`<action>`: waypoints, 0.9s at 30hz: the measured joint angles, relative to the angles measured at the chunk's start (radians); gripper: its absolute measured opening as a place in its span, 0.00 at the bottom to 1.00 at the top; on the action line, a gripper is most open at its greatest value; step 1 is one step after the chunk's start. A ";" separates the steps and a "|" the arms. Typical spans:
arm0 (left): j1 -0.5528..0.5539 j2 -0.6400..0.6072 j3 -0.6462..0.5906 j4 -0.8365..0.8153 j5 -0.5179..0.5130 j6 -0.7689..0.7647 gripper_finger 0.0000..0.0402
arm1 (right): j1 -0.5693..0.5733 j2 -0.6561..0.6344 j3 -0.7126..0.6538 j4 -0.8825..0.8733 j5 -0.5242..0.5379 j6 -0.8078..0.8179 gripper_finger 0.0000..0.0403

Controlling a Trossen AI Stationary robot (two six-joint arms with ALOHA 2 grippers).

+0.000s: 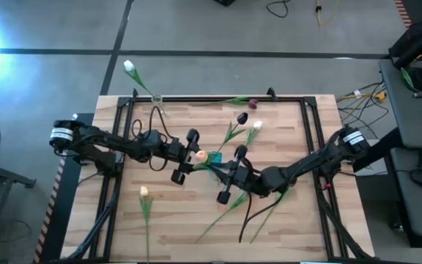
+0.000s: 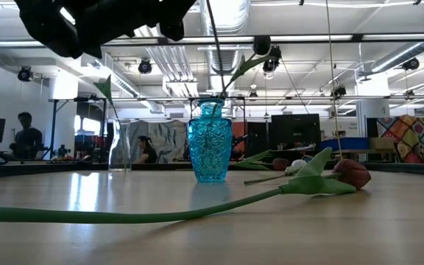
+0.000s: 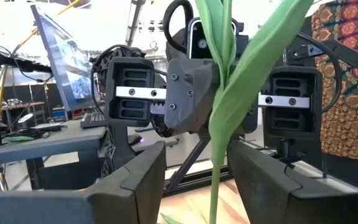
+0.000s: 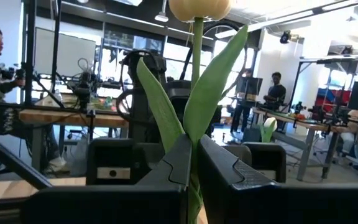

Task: Sort flowers into vase by color
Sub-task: Put the right orange flower into the transparent vase

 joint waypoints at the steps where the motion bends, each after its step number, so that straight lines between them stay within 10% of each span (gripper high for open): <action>1: 0.000 0.000 0.000 0.002 0.000 0.000 0.41 | -0.001 0.003 0.003 0.001 0.001 0.001 0.03; 15: 0.000 0.000 0.032 -0.020 0.047 -0.018 0.35 | -0.018 0.010 0.009 -0.001 -0.015 0.020 0.03; 27: 0.004 -0.010 0.037 -0.039 0.037 0.053 0.02 | -0.029 0.009 0.008 -0.001 -0.017 -0.001 0.03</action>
